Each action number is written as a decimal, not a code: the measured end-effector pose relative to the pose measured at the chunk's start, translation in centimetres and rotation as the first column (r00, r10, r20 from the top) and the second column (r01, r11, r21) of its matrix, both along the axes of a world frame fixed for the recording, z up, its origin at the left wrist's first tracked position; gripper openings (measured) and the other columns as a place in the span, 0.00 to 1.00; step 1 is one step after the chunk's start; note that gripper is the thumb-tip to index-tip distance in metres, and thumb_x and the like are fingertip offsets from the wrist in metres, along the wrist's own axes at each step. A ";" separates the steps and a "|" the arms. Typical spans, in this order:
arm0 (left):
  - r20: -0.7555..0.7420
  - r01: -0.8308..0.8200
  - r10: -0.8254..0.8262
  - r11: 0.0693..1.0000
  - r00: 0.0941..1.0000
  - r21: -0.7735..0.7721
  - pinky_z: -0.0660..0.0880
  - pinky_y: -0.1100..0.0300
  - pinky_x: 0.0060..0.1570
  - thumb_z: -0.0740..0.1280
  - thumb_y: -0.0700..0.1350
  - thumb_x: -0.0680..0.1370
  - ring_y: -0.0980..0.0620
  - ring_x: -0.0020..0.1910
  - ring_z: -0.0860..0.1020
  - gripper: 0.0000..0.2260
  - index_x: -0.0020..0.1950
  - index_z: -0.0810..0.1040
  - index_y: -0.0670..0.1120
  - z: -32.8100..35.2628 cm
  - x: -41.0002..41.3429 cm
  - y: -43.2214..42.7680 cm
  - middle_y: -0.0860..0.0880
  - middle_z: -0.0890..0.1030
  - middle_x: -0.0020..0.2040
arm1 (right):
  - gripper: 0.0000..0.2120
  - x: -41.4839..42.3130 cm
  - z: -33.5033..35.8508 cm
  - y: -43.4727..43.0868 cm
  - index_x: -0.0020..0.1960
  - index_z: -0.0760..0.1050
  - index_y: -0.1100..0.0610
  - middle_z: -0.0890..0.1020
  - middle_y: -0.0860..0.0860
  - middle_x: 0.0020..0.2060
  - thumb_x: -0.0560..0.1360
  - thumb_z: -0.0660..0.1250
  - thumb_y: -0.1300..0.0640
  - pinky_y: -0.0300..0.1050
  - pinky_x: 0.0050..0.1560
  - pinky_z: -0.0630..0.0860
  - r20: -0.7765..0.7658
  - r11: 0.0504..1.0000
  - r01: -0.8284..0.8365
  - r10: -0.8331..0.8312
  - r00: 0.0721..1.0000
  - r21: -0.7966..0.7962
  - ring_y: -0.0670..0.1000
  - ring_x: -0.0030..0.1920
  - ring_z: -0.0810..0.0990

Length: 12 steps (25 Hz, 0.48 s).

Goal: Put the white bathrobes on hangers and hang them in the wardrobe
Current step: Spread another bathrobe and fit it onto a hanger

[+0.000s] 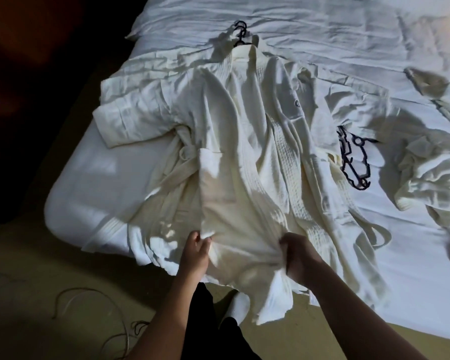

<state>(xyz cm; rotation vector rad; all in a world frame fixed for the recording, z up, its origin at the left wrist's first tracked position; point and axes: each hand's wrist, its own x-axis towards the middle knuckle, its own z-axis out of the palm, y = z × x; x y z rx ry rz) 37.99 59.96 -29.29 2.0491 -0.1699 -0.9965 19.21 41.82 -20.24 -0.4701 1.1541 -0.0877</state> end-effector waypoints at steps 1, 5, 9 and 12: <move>-0.084 -0.088 0.084 0.996 0.993 -0.035 0.75 0.49 0.50 0.65 0.58 0.72 0.44 0.48 0.78 0.19 0.55 0.74 0.46 0.2 0.1 -0.1 0.47 0.79 0.47 | 0.12 0.2 0.1 -0.2 0.47 0.84 0.64 0.83 0.61 0.41 0.70 0.63 0.65 0.51 0.36 0.78 0.017 1.000 -0.009 0.009 1.000 0.008 0.62 0.37 0.82; -0.213 -0.234 0.222 0.972 0.951 -0.031 0.75 0.54 0.46 0.73 0.46 0.77 0.44 0.48 0.78 0.13 0.55 0.72 0.47 0.8 1.2 -0.3 0.45 0.79 0.49 | 0.26 0.1 -0.4 -0.9 0.65 0.76 0.67 0.83 0.65 0.55 0.68 0.73 0.69 0.60 0.56 0.81 -0.050 0.978 -0.191 0.187 0.981 -0.086 0.65 0.53 0.84; -0.066 -0.237 0.233 0.969 0.970 -0.069 0.76 0.56 0.48 0.76 0.39 0.75 0.48 0.48 0.80 0.16 0.60 0.77 0.43 2.2 5.9 3.2 0.48 0.82 0.50 | 0.22 -2.0 0.1 -3.7 0.67 0.75 0.66 0.83 0.66 0.57 0.73 0.70 0.70 0.62 0.49 0.81 0.127 0.982 -0.126 0.144 0.981 -0.139 0.66 0.54 0.82; 0.047 -0.200 0.201 0.979 0.978 -0.022 0.72 0.54 0.46 0.68 0.42 0.82 0.45 0.45 0.78 0.04 0.49 0.78 0.43 2.9 7.3 5.1 0.44 0.80 0.44 | 0.19 -2.8 -0.4 -2.6 0.65 0.76 0.65 0.83 0.64 0.54 0.74 0.69 0.71 0.54 0.45 0.81 0.136 0.972 -0.183 0.204 0.970 -0.150 0.62 0.50 0.83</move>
